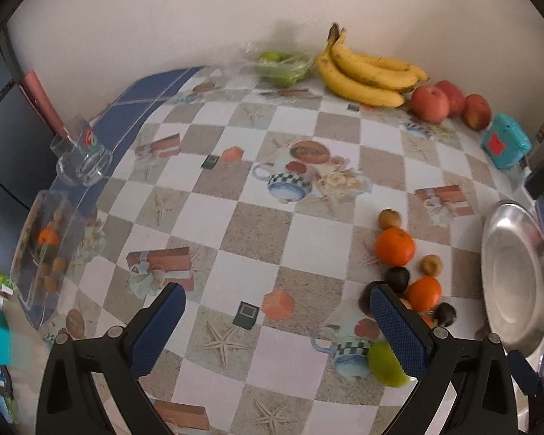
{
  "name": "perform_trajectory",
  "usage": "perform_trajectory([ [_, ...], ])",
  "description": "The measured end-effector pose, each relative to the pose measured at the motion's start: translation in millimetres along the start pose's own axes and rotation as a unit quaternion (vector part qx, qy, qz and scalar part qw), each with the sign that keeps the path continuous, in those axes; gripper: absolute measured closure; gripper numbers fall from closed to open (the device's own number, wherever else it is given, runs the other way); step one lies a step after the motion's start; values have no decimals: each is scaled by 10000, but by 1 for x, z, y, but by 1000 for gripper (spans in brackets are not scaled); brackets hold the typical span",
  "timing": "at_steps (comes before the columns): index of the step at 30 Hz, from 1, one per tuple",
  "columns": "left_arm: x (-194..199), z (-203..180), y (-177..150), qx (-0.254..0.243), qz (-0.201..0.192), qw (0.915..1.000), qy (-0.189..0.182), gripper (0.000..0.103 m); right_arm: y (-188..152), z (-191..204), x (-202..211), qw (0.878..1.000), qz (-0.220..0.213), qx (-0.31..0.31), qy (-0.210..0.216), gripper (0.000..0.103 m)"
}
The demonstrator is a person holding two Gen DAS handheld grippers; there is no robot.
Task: Organize fruits
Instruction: 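Move the right tool toward the green pear in the fruit cluster, then close the right tool on the green pear while the left tool approaches a dark plum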
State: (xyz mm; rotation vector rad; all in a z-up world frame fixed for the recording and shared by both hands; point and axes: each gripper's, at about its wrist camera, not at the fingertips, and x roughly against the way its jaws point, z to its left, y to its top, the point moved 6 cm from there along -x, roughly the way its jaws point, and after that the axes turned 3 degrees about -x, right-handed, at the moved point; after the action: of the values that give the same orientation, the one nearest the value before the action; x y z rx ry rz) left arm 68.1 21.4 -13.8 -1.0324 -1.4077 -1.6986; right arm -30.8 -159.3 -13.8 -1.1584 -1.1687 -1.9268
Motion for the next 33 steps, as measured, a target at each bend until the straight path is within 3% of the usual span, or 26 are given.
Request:
perform_trajectory([
  [4, -22, 2, -9, -51, 334, 9994, 80, 0, 0, 10, -15, 9994, 251, -75, 215, 13],
  [12, -44, 1, -26, 81, 817, 9964, -198, 0, -16, 21, -42, 9967, 740, -134, 310, 14],
  [26, -63, 13, -35, 397, 1183, 9921, -115, 0, -27, 43, -65, 9944, 990, 194, 322, 40],
  [31, -64, 11, -36, 397, 1189, 9921, -106, 0, -30, 51, -68, 9931, 1032, 308, 461, 56],
  [33, -65, 12, -35, 409, 1192, 9920, -88, 0, -32, 52, -68, 9929, 1044, 332, 464, 56],
])
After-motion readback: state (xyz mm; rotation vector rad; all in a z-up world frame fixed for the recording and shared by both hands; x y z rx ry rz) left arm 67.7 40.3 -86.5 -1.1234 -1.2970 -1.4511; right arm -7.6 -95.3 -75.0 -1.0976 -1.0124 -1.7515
